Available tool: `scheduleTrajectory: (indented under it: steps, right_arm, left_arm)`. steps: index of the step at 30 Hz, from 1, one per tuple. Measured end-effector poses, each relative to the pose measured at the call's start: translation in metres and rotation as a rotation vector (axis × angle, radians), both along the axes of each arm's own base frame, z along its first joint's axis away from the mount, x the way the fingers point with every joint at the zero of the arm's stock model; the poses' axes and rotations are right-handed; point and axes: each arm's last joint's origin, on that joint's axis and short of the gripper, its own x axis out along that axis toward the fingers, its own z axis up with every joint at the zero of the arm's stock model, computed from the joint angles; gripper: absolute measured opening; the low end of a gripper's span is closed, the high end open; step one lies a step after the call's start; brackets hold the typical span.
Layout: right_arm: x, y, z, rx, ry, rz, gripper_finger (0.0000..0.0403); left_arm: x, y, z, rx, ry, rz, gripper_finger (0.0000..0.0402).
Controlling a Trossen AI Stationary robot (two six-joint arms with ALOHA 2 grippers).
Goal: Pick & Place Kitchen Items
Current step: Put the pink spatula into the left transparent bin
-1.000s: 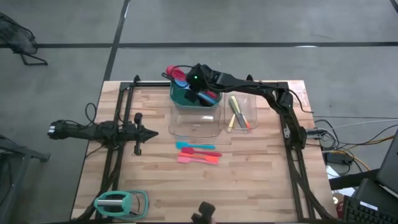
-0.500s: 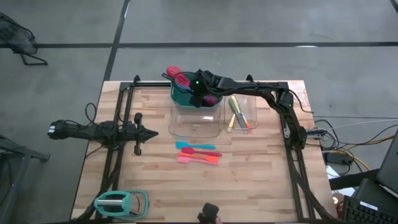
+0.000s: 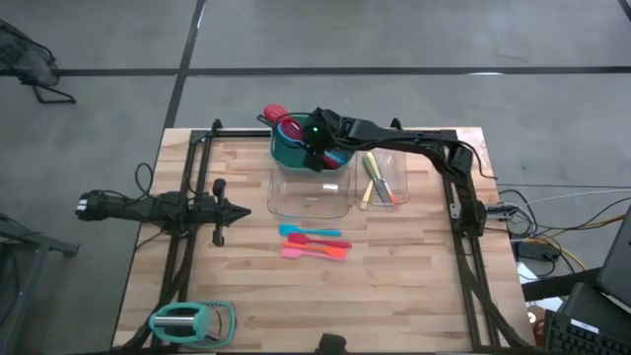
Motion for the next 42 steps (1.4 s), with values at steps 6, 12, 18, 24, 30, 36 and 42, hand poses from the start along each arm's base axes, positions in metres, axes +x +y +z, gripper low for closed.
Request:
scheduleTrajectory:
  steps: [6,12,18,24,30,36,42]
  right_arm:
    - [-0.014,0.028,0.035,0.073,-0.052,0.128,0.0166]
    - [-0.035,0.048,0.069,0.114,-0.248,0.291,0.0070]
    - [-0.061,0.065,0.087,0.135,-0.500,0.406,0.0014]
    - [-0.098,0.097,0.096,0.025,-0.724,0.504,0.0008]
    - [-0.142,0.120,0.084,-0.030,-0.812,0.563,0.0008]
    - [-0.178,0.139,0.058,-0.024,-0.823,0.599,0.0008]
    - [-0.219,0.159,0.033,-0.019,-0.821,0.661,0.0008]
  left_arm:
    - [0.000,0.000,0.000,0.000,0.000,0.000,0.0010]
    - [0.000,0.000,0.000,0.000,0.000,0.000,0.0010]
    - [0.000,0.000,0.000,0.000,0.000,0.000,0.0010]
    - [0.000,0.000,0.000,0.000,0.000,0.000,0.0010]
    - [0.000,0.000,0.000,0.000,0.000,0.000,0.0010]
    - [0.000,0.000,0.000,0.000,0.000,0.000,0.0010]
    - [0.000,0.000,0.000,0.000,0.000,0.000,0.0010]
